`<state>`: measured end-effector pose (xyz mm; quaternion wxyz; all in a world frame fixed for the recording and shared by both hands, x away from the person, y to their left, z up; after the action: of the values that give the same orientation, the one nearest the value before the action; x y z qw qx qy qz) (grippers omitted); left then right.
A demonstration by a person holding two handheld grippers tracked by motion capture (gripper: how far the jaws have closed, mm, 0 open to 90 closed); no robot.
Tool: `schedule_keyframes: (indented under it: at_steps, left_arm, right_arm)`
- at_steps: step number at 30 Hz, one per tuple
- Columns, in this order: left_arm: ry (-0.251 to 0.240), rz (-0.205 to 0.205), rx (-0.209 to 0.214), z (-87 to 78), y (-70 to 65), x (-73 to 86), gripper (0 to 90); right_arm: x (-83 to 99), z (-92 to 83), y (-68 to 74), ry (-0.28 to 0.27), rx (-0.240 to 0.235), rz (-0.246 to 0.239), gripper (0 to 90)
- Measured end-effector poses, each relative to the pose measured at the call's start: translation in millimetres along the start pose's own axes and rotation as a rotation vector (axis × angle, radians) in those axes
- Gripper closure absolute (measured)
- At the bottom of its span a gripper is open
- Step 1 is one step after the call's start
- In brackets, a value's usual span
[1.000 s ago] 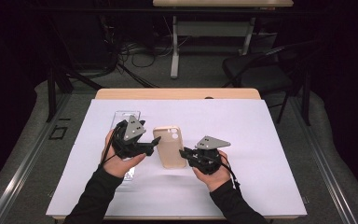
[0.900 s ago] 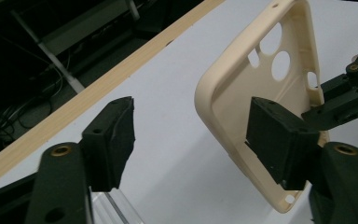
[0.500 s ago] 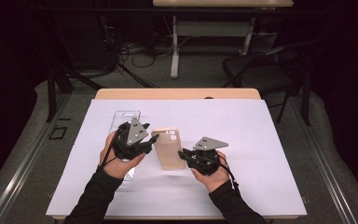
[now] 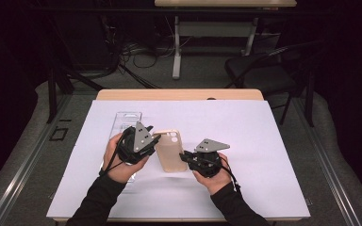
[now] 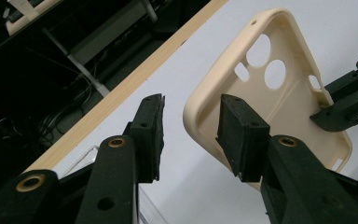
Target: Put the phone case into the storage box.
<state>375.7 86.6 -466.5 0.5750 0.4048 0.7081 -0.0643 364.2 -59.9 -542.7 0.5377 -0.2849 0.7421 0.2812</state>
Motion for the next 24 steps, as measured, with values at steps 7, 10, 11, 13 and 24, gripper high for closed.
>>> schedule_keyframes:
  at_steps: [7,10,11,13,24]
  left_arm:
    - [0.015,-0.009,-0.001,0.3,-2.5,1.3,66.4]
    - [0.018,-0.001,-0.013,-0.3,-2.4,1.0,68.0]
    - [0.019,0.0,-0.013,-0.5,-2.4,0.9,68.5]
    - [0.022,0.0,-0.016,-0.6,-2.2,1.2,69.6]
    - [0.046,0.024,-0.029,-0.1,-2.4,3.0,74.6]
  right_arm:
    - [0.4,0.3,0.5,0.002,-0.003,0.008,82.0]
    - [0.9,0.7,0.7,0.003,-0.003,0.008,82.0]
    - [1.1,0.9,0.5,0.004,-0.003,0.007,82.0]
    - [1.5,0.9,0.5,0.008,-0.001,0.008,82.0]
    - [2.1,1.4,2.0,0.011,-0.005,0.003,82.0]
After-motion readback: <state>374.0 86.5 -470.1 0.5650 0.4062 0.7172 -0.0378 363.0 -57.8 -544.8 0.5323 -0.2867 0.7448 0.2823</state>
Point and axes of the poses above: each handheld gripper's, and its own axes: z roughly forward along the jaws, x roughly out of its underside, y roughly to its left, the point moved 8 cm from there along z, roughly forward along the jaws, and after that the axes turned 12 degrees about -y, right-handed, at the moved point
